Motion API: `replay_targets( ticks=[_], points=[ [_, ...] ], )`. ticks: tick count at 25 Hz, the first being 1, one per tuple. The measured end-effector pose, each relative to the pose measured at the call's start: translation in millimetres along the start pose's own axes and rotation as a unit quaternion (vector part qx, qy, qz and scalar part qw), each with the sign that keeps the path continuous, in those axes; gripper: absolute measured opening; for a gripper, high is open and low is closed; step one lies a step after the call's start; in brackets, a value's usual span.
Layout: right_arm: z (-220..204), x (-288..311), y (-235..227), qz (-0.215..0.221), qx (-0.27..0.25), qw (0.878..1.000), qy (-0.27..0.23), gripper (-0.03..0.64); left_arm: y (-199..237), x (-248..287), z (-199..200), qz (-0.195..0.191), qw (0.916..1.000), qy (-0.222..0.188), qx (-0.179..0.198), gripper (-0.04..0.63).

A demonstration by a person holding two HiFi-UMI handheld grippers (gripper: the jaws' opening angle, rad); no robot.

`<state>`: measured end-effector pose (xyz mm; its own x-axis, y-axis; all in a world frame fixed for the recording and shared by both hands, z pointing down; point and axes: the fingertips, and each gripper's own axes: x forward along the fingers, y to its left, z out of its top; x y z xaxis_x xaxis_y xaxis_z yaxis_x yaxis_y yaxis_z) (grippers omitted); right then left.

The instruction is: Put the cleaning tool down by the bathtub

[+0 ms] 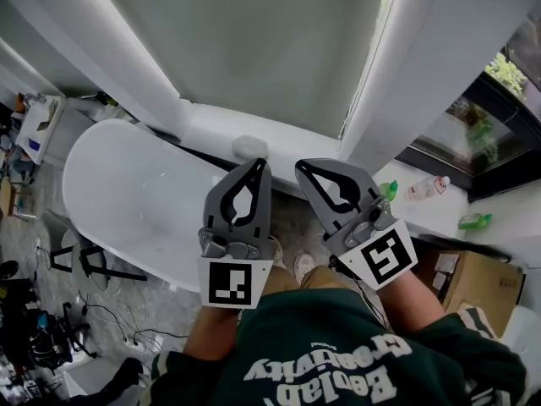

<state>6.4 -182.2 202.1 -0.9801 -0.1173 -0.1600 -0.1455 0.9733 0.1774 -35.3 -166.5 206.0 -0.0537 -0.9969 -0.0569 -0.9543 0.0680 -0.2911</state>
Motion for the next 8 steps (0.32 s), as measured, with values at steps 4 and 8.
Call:
replay_targets(
  ticks=[4,8],
  points=[
    [1,-1,4,-0.002,0.003,1.000,0.005,0.014,-4,0,5,-0.001,0.9999,-0.011,-0.010,0.008],
    [2,-5,3,-0.004,-0.001,1.000,0.013,0.014,-11,2,9,-0.010,0.9998,-0.015,-0.006,0.009]
  ],
)
